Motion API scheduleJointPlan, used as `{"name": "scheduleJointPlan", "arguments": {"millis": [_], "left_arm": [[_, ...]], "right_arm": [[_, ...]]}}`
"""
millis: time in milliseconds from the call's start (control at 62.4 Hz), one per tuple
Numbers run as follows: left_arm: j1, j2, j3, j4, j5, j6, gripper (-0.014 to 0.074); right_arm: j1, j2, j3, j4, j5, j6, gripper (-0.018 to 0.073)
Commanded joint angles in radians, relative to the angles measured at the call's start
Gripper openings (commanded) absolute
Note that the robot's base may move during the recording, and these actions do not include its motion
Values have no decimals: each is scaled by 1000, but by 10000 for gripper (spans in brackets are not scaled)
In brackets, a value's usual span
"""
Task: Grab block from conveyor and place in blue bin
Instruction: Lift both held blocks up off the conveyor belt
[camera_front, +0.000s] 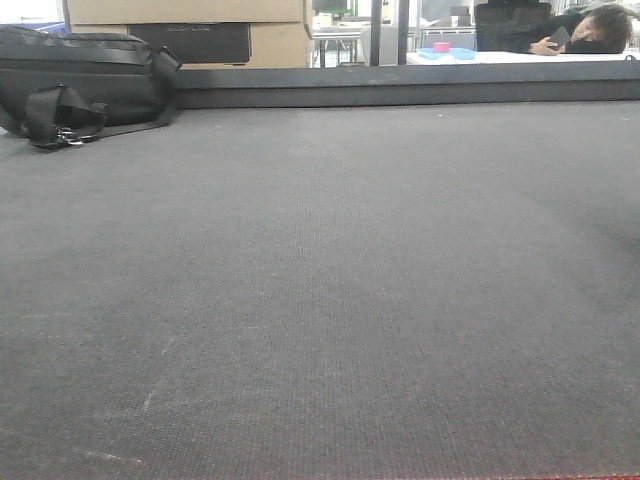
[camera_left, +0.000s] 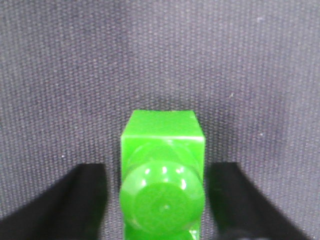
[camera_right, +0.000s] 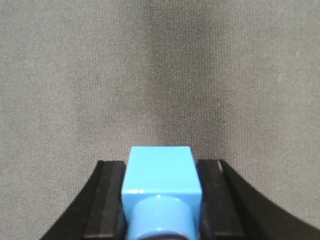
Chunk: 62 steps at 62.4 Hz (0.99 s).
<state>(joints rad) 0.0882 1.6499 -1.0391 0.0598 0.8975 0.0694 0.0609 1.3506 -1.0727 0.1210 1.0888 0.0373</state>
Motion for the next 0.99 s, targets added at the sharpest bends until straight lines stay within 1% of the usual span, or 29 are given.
{"name": "scheduleJointPlan", "arguments": {"millis": [0, 32, 112, 208, 305, 417, 513, 609, 657, 690, 754, 834, 978], "left_arm": [[1, -4, -7, -4, 4, 5, 124], [1, -4, -9, -4, 7, 5, 43], [1, -6, -13, -6, 17, 5, -112], [1, -8, -35, -13, 35, 5, -111], [1, -21, -63, -50, 56, 5, -111], [-1, -88, -63, -115, 1, 5, -111], [-21, -189, -17, -129, -111, 5, -111], [-47, -310, 89, -129, -264, 5, -111], [-64, -387, 149, -129, -358, 5, -111], [-70, -421, 190, -129, -394, 5, -111], [-86, -528, 289, -129, -512, 5, -111], [-89, -649, 387, -129, -632, 5, -111], [-89, -821, 494, -129, -711, 5, -111]], "right_arm": [[-7, -10, -6, -3, -14, -1, -162], [-7, -10, -6, -3, -19, -1, -162], [-7, -10, -6, -3, -30, -1, -162], [-7, -10, -6, -1, -60, -1, -162], [-7, -10, -6, 3, -94, -1, -162], [-7, -23, -6, 3, -139, -4, -162], [1, -70, 18, 3, -196, -4, -162], [21, -137, 86, 3, -315, -8, -162], [30, -187, 142, 3, -399, -15, -162], [37, -209, 168, 3, -438, -20, -162], [50, -288, 264, -2, -569, -23, -162], [52, -387, 381, -4, -720, -23, -162], [52, -545, 527, -6, -866, -23, -162]]}}
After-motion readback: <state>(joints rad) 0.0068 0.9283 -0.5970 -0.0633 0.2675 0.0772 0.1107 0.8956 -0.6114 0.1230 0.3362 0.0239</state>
